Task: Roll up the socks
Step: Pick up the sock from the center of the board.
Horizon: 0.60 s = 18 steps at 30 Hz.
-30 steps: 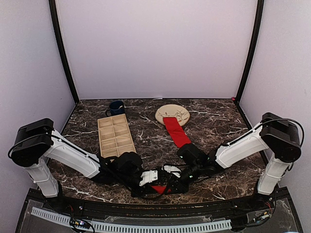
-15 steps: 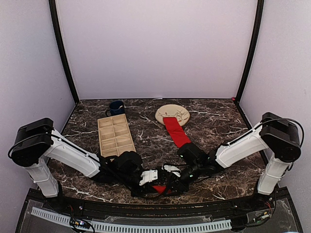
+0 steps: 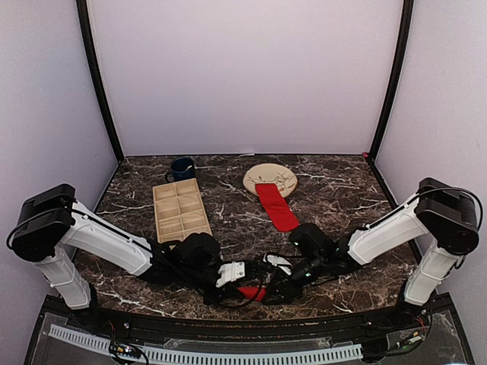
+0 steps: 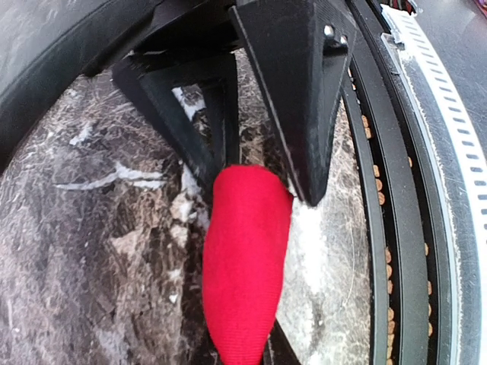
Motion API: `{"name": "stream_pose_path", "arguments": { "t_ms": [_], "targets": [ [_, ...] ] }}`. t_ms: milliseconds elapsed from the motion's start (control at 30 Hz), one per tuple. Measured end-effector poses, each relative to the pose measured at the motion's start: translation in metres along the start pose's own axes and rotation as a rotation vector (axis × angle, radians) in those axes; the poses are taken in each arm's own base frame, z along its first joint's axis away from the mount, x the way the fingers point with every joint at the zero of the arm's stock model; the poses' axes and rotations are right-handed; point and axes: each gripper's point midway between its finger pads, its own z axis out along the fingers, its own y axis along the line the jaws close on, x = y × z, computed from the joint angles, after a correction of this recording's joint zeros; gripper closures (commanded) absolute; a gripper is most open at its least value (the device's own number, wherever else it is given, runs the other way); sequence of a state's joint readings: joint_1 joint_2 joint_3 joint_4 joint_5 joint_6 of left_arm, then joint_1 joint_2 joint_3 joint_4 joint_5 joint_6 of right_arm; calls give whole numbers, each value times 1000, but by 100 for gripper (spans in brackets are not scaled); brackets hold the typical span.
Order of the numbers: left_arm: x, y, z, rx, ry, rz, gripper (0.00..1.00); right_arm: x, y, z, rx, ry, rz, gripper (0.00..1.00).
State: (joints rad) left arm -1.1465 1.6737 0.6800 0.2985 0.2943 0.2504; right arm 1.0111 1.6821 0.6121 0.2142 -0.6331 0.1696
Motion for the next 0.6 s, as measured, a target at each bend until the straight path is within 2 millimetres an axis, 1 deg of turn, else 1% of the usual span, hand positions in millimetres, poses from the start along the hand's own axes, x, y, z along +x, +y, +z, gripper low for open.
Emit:
{"name": "stream_pose_path", "arguments": {
  "t_ms": [233,367,500,600],
  "targets": [
    [-2,5,-12,-25,9,-10,95,3,-8,-9,39,-34,26,54],
    [-5,11,-23,-51,9,-15,96,4,-13,-15,69,-58,41,53],
    [-10,24,-41,-102,-2,-25,97,4,-19,-22,109,-85,53,52],
    [-14,36,-58,-154,-3,-32,97,5,-25,-28,150,-101,63,52]
  ]
}}
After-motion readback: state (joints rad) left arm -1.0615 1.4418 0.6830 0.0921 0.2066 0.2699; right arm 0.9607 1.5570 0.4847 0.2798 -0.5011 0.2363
